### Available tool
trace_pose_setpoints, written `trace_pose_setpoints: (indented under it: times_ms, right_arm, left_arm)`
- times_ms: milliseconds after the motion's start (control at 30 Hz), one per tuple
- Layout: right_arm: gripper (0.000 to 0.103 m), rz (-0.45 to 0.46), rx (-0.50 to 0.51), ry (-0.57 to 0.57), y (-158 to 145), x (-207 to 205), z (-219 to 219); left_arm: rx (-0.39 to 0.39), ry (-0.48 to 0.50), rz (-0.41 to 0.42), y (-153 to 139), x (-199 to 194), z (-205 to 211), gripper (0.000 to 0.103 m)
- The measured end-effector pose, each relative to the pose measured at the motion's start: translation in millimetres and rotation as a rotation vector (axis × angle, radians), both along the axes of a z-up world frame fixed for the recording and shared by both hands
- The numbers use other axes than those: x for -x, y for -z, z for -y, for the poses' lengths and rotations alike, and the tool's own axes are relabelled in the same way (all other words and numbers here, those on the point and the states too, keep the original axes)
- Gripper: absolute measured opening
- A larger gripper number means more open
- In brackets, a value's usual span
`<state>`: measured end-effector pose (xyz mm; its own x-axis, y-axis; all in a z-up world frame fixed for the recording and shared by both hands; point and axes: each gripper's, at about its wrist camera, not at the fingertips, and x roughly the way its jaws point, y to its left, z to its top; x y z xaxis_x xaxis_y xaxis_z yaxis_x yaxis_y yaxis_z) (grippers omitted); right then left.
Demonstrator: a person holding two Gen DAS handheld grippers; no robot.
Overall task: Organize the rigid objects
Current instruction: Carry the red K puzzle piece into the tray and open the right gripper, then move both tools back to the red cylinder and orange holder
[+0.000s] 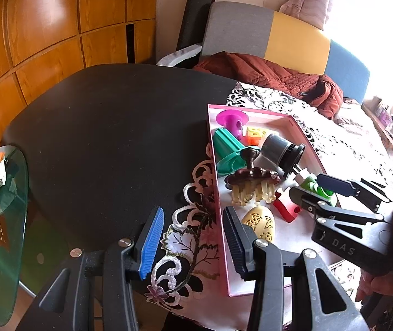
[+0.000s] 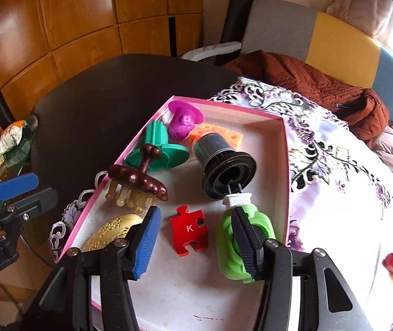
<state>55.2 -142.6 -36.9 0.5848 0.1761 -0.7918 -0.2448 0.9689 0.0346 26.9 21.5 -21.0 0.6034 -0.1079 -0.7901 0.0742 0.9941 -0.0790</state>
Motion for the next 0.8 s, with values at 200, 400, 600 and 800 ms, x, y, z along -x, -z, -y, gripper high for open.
trace_pose_setpoints:
  times_ms: [200,400,600,800]
  right_arm:
    - [0.064,0.034,-0.025,0.05,-10.6,4.7,16.4]
    - [0.069,0.059,-0.024,0.096,-16.6,12.1,37.0]
    - [0.076,0.064,-0.029,0.158,-19.0,20.0,64.4]
    - [0.081,0.065,-0.015,0.228,-19.5,27.5,99.5]
  left_arm:
    - [-0.011,0.018,0.005,-1.4,1.7,6.1,0.045]
    - [-0.021,0.036,0.001,-0.8,2.7,11.9,0.045]
    - [-0.035,0.061,0.012,-2.0,5.1,19.6,0.045]
    - [-0.044,0.084,0.014,-3.2,6.7,26.4,0.045]
